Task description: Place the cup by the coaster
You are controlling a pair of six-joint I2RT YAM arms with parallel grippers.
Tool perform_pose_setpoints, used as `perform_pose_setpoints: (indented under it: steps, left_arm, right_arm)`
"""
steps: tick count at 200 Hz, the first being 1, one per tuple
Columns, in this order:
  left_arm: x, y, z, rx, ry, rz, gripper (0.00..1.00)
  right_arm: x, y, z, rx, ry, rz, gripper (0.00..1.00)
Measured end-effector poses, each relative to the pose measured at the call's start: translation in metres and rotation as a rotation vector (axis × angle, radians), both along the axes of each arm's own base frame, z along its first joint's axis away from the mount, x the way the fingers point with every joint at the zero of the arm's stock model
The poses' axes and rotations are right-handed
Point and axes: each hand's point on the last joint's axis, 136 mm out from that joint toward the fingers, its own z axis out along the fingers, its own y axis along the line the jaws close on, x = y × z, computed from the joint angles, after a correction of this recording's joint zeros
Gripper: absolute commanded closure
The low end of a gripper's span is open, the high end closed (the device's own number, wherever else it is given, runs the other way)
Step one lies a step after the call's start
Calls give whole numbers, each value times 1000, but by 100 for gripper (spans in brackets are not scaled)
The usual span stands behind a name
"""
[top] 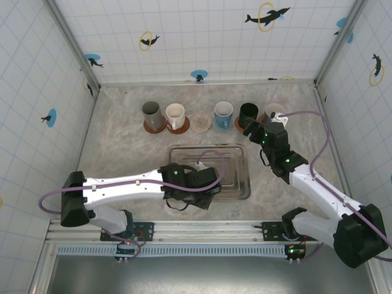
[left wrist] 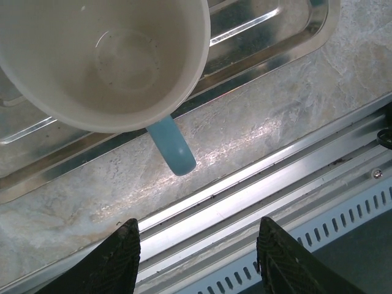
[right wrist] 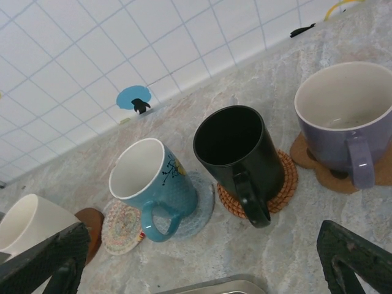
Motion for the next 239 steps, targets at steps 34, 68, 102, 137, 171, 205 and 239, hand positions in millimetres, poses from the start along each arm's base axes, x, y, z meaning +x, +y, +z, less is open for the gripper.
perform_pose_setpoints:
  steps: [34,68,102,137,171,205,239]
  left_arm:
    - [1,-3,0,-6,-2,0,47]
    - [1,-3,0,-9,-3,0,46]
    - [1,-3,-1,-8,-3,0,46]
    - [1,-4,-2,-7,-2,-1,46]
    - [1,-4,-2,-5,-2,-1,46]
    - [1,-6,-7,7,0,-3,46]
    - [2,-7,-15,28,1,-1,45]
  right_arm:
    - [-1,3,12,28,-48,20,2]
    - [-1,4,29,81,-100,18,2]
    - [-5,-7,39,146,-137,-87,2]
    - [-19,-25,33,233,-169,-232,2]
    - [-26,-40,45,339,-217,-288,2]
    - [-31,-51,55,384,-265,-301,2]
    - [-32,-57,49,373,-262,-293,2]
